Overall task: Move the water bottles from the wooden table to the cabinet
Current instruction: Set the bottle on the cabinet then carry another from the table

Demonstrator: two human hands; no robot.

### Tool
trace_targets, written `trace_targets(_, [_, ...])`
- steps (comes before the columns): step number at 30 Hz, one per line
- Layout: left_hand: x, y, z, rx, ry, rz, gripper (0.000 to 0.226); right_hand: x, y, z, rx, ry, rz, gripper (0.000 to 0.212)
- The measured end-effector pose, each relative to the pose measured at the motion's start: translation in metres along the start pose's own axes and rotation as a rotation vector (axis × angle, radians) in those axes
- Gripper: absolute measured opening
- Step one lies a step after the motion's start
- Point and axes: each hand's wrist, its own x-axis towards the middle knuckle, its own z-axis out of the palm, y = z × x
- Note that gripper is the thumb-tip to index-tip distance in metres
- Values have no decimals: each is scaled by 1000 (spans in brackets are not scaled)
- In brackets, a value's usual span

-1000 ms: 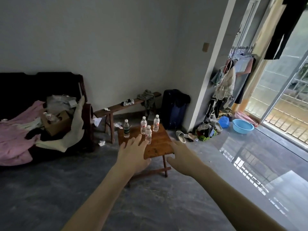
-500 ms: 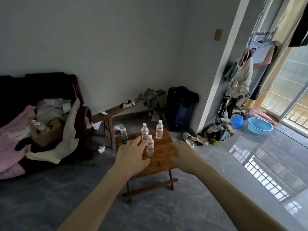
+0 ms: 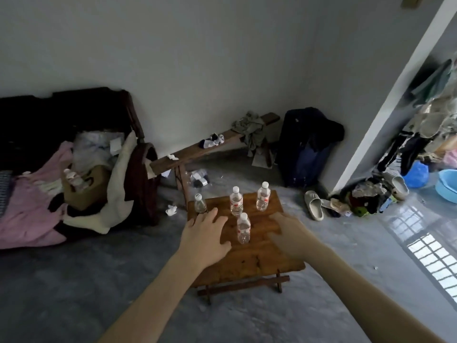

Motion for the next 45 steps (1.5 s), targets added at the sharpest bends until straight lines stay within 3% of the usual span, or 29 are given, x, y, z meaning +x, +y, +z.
trace_targets(5, [76, -16, 6, 12, -77, 23, 71, 73, 13, 2, 26, -59, 11, 49])
trace_targets(14, [201, -39, 31, 13, -180, 89, 71, 161, 48, 20, 35, -18, 104, 35])
trace_targets(20, [251, -37, 86, -55, -274, 90, 70, 178, 86, 51, 40, -180, 122, 20])
trace_targets(24, [277, -41, 133, -108, -337, 25, 76, 212, 102, 78, 15, -204, 32, 25])
trace_targets(27, [290, -48, 171, -170, -370, -31, 83, 239, 107, 105, 14, -223, -32, 40])
trace_targets(29, [298, -51, 196, -193, -385, -59, 88, 257, 119, 128, 100, -201, 30, 38])
trace_targets(32, [312, -55, 230, -264, -373, -89, 93, 278, 142, 163, 149, -270, 105, 34])
trace_targets(37, [342, -60, 285, -395, -291, -32, 103, 299, 174, 216, 113, -402, 243, 50])
trace_targets(45, [357, -55, 344, -798, -228, 83, 81, 325, 192, 261, 188, -385, 271, 41])
